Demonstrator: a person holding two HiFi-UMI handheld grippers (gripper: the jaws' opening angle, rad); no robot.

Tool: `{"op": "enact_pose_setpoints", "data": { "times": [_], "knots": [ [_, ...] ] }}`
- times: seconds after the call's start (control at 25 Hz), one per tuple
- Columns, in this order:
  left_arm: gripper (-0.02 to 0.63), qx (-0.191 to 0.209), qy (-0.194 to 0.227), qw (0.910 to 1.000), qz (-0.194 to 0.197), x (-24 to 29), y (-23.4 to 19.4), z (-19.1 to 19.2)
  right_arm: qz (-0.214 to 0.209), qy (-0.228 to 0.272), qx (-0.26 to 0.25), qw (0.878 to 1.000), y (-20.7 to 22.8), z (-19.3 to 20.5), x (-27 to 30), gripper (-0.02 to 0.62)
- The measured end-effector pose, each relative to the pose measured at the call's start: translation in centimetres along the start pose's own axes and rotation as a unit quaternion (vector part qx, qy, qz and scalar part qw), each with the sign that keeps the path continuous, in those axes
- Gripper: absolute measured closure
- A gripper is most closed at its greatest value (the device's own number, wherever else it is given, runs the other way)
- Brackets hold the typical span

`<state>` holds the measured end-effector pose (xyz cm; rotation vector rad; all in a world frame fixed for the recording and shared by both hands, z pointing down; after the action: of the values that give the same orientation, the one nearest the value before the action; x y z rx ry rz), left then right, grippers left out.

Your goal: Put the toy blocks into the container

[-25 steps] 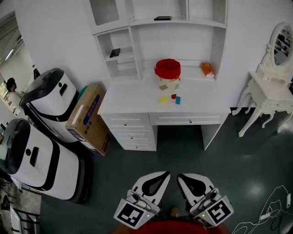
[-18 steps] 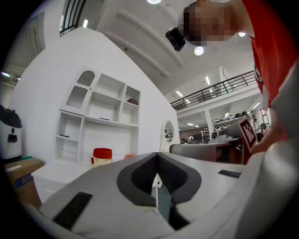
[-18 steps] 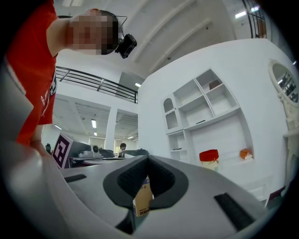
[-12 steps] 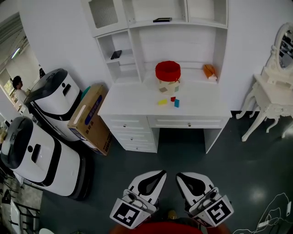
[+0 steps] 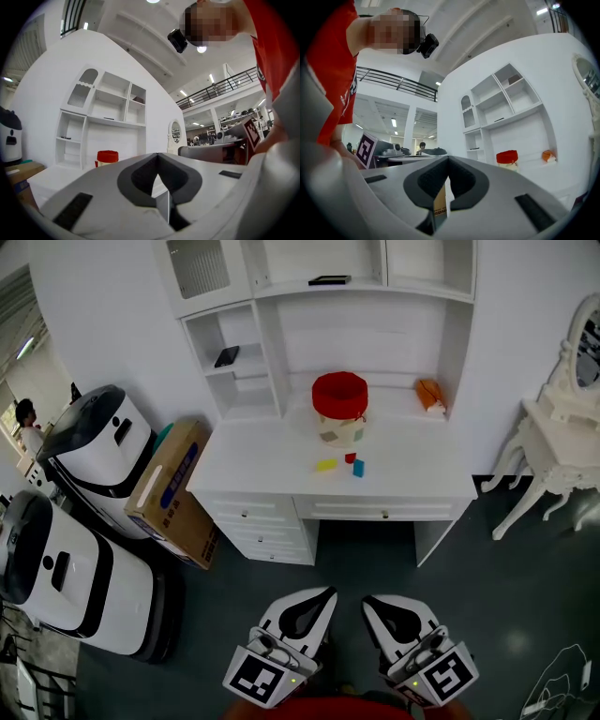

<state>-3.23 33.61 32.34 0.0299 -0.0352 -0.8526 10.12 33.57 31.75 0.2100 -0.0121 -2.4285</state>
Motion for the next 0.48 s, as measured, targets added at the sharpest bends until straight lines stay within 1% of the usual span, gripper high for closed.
{"op": "enact_pose_setpoints", "data": {
  "times": [0.16,0.28,0.4,0.48],
  "knots": [
    [0.594,0.000,-0.003,1.0000,0.007,3.2,-4.0,0.6,0.012,-0.010,-0.003,1.000,3.2,0.7,3.8,0.588],
    [0.594,0.006,-0.015,0.9998,0.015,5.6,-7.4,0.9,0.021,-0.018,-0.004,1.000,5.7,1.1,7.1,0.588],
    [0.594,-0.001,-0.026,0.9994,0.024,8.0,-11.0,1.5,0.033,-0.025,-0.003,0.999,8.2,1.8,10.5,0.588],
    [0.594,-0.003,-0.023,0.9992,0.032,9.7,-13.6,1.6,0.039,-0.028,-0.002,0.999,9.7,2.1,12.9,0.588]
  ]
}}
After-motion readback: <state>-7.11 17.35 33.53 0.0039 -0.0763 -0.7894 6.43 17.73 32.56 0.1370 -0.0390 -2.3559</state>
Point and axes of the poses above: the fingertips, and each gripper's own axes: x forward along the fingers, y to its right, z out of its underside, the point moved 6 cm from there along -x, backward along the fingers
